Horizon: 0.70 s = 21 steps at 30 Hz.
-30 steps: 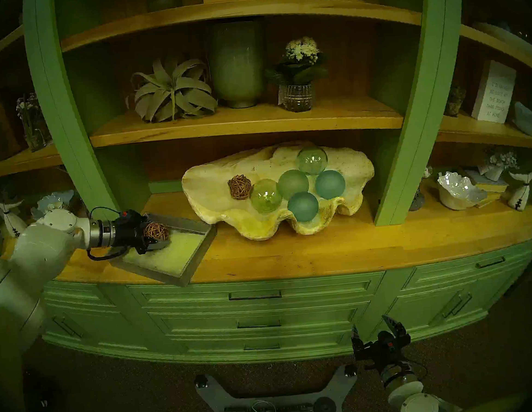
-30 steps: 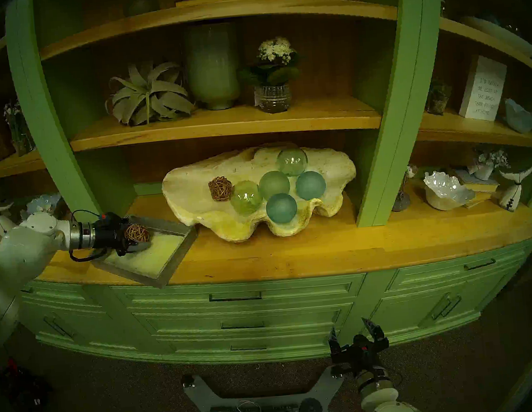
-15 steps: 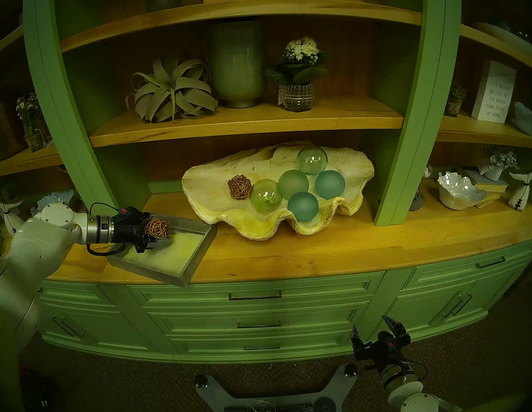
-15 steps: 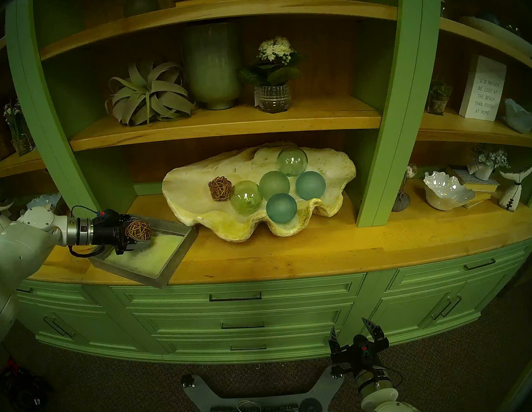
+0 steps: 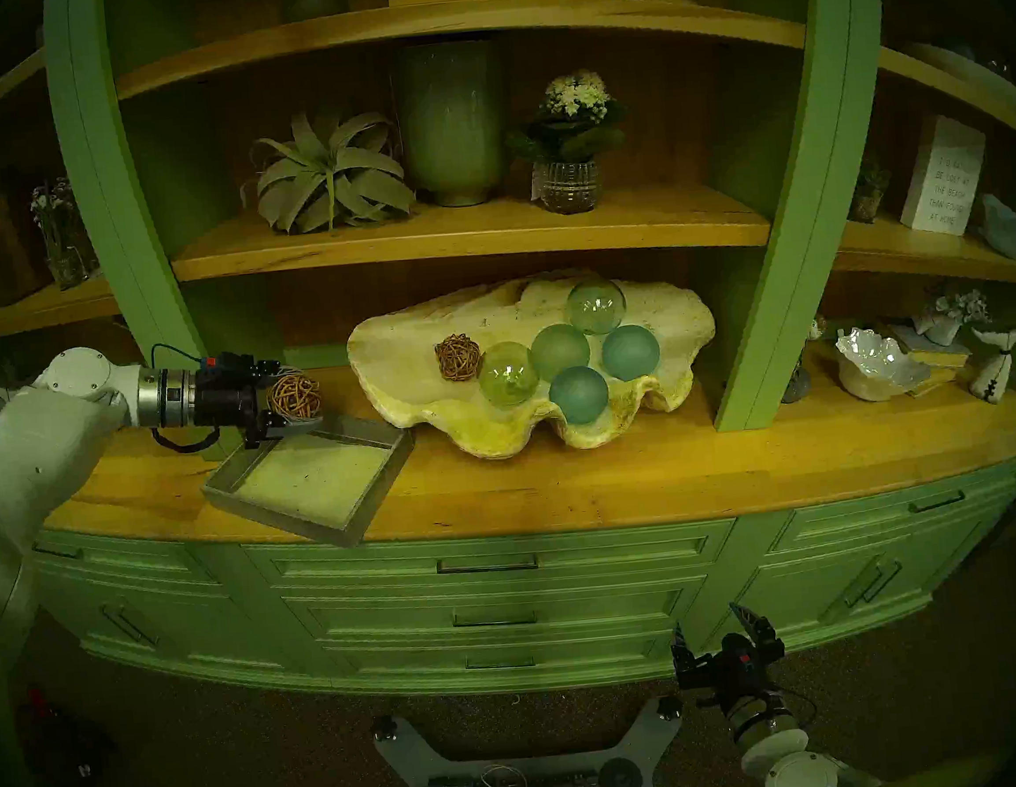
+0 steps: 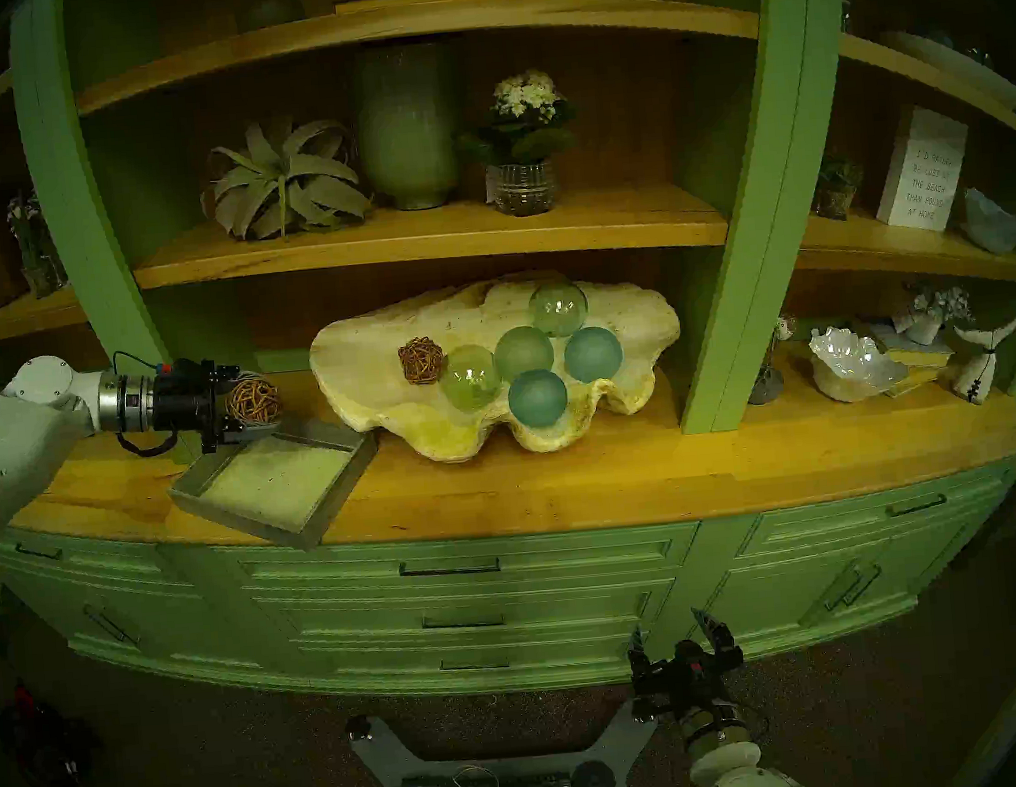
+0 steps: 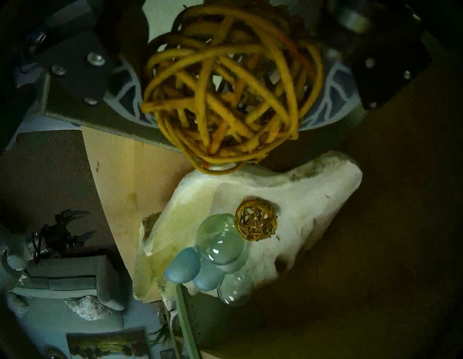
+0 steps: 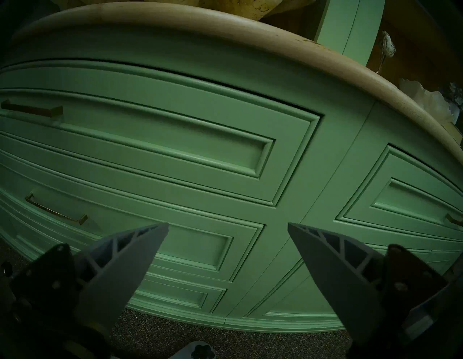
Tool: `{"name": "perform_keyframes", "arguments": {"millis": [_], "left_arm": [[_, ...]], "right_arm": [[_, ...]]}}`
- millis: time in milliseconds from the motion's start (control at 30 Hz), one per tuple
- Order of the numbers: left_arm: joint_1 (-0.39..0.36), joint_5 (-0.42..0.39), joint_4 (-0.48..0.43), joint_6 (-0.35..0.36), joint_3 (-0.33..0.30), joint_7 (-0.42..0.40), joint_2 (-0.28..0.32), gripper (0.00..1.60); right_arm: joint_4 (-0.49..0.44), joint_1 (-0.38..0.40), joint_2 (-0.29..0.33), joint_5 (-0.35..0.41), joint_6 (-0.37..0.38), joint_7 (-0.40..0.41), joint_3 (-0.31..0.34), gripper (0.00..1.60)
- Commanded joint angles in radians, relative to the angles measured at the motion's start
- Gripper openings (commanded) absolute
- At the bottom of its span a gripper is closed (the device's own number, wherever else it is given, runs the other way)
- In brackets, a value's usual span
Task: Put wooden balls into bowl
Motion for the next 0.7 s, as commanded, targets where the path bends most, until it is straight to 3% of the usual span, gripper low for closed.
{"name": "perform_keyframes", "arguments": {"millis": [0,333,667], "left_arm": [[0.003,-0.087,-0.113,0.055,-0.053,-0.002,0.053,0.00],[0.057,-0.147,-0.272,0.168,-0.072,0.092,0.061,0.00],[0.094,-0.147,-0.445,0.283,-0.078,0.287,0.069,0.00]], "right_arm": [[-0.021,0.005,-0.001,-0.001,-0.006,-0.001,0.002,1.60],[-0.024,0.003,0.000,-0.001,-0.006,-0.001,0.002,1.60],[-0.026,0.002,0.000,-0.001,-0.006,-0.002,0.003,1.60]]}}
